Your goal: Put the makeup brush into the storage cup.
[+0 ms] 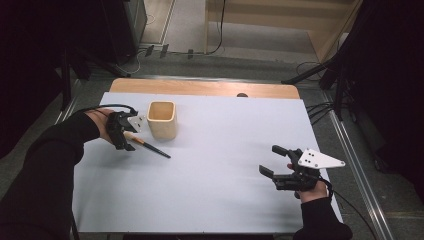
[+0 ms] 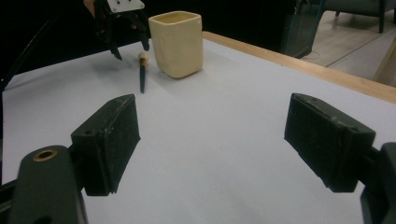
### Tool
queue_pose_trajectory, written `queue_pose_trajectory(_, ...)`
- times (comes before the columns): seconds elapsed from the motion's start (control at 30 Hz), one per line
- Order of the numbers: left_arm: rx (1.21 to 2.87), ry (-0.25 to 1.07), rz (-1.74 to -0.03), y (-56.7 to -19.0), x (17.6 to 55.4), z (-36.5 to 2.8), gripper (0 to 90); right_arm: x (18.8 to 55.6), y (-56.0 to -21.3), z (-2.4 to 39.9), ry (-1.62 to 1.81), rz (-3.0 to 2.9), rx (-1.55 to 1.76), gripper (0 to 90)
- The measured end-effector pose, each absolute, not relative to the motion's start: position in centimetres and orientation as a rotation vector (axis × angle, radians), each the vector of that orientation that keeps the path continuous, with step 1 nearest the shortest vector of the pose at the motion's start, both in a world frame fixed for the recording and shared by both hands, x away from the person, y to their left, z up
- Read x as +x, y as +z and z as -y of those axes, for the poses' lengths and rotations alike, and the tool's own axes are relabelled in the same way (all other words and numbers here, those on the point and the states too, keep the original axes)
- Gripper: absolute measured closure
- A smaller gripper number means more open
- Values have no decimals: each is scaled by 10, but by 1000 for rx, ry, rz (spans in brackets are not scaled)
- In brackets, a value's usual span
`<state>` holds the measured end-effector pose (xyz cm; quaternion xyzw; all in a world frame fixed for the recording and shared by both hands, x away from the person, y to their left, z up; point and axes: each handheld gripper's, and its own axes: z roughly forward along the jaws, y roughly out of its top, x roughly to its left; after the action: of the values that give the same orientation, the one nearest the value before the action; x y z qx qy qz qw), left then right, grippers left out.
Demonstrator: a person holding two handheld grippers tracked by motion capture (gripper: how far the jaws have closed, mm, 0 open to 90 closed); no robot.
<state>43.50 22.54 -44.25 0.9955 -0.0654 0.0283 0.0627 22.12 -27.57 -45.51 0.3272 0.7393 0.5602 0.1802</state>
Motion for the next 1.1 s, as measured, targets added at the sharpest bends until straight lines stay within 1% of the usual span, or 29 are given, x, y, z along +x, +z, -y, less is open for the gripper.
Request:
queue_pose_trajectory(0.23,3023,115,256,-448,437,-226,300,220,-455,276,1577,-2091,925,184)
queue_pose_trajectory(0.3,3030,107,245,-450,437,-225,306,220,-455,276,1577,-2088,924,185)
queue_pose_trajectory(0.47,3031,89,246,-452,439,-222,347,221,-455,276,1575,-2092,918,184)
queue_pose_trajectory(0.63,3033,102,258,-455,440,-223,362,220,-455,276,1575,-2093,915,185)
queue_pose_trajectory(0.8,3019,116,286,-456,442,-224,439,220,-455,275,1576,-2095,916,185)
queue_pose_trajectory(0.9,3021,117,266,-456,443,-224,480,220,-455,275,1570,-2098,913,185)
queue_pose_trajectory(0.97,3026,146,285,-457,444,-224,512,220,-455,274,1570,-2101,913,185)
queue_pose_trajectory(1.07,3017,147,286,-455,445,-222,559,220,-455,275,1570,-2101,912,185)
queue_pose_trajectory(1.1,3020,150,263,-455,446,-221,568,220,-455,275,1570,-2098,911,185)
